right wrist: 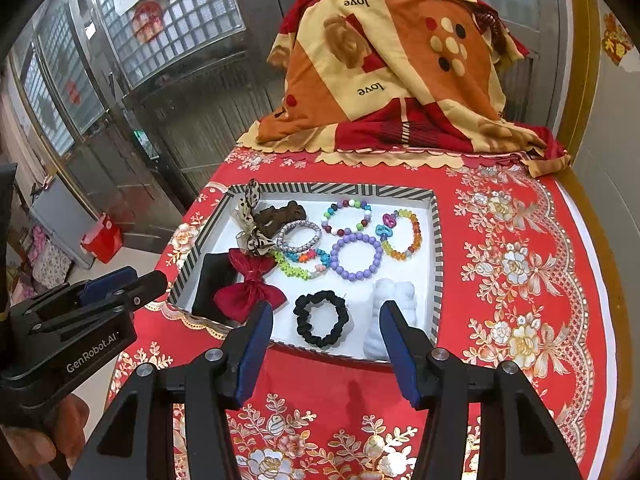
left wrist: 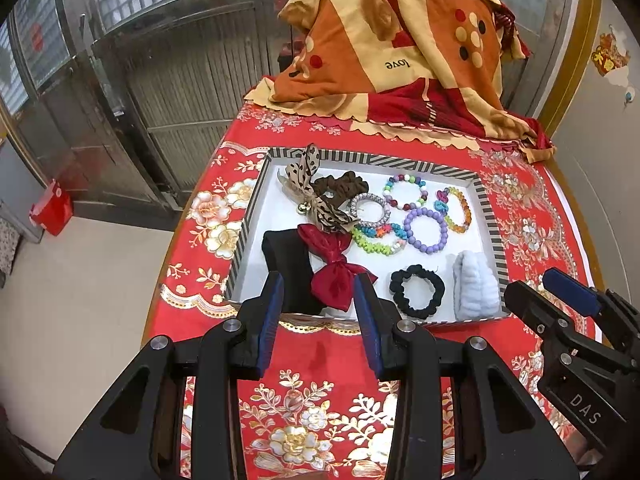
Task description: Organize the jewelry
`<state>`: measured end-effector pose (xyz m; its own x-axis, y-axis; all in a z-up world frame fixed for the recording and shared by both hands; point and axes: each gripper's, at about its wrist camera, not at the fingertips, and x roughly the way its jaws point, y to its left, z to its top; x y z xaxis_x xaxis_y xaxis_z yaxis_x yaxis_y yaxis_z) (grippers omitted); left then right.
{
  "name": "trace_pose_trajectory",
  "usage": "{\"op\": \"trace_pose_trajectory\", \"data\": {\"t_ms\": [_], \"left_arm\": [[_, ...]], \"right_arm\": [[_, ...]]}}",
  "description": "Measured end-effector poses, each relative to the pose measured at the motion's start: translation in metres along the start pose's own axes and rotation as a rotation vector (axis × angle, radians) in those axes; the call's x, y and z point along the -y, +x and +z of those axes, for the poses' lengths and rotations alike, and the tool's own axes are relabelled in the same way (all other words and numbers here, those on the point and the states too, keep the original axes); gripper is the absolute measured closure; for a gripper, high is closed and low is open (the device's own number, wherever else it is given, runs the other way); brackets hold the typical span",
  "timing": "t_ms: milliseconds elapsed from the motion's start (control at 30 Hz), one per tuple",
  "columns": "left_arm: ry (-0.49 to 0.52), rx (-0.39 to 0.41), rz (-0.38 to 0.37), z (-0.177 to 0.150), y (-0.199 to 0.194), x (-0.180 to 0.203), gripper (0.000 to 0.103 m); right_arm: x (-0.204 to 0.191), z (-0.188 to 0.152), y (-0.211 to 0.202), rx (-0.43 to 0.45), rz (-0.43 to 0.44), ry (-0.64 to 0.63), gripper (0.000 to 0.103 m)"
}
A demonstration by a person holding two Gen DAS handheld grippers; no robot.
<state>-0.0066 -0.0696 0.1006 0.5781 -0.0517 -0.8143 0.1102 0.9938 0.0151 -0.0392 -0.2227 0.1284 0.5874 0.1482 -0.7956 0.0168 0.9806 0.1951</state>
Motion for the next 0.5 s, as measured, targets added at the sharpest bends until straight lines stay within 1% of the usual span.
{"op": "trace_pose_trajectory", "data": {"t_ms": [500], "left_arm": [[0.0,-0.002,0.001,0.0008,0.0017,0.0015,0.067]], "right_arm": [[0.004,0.0026,0.0024,-0.008,0.002,-0.001,0.049]]}}
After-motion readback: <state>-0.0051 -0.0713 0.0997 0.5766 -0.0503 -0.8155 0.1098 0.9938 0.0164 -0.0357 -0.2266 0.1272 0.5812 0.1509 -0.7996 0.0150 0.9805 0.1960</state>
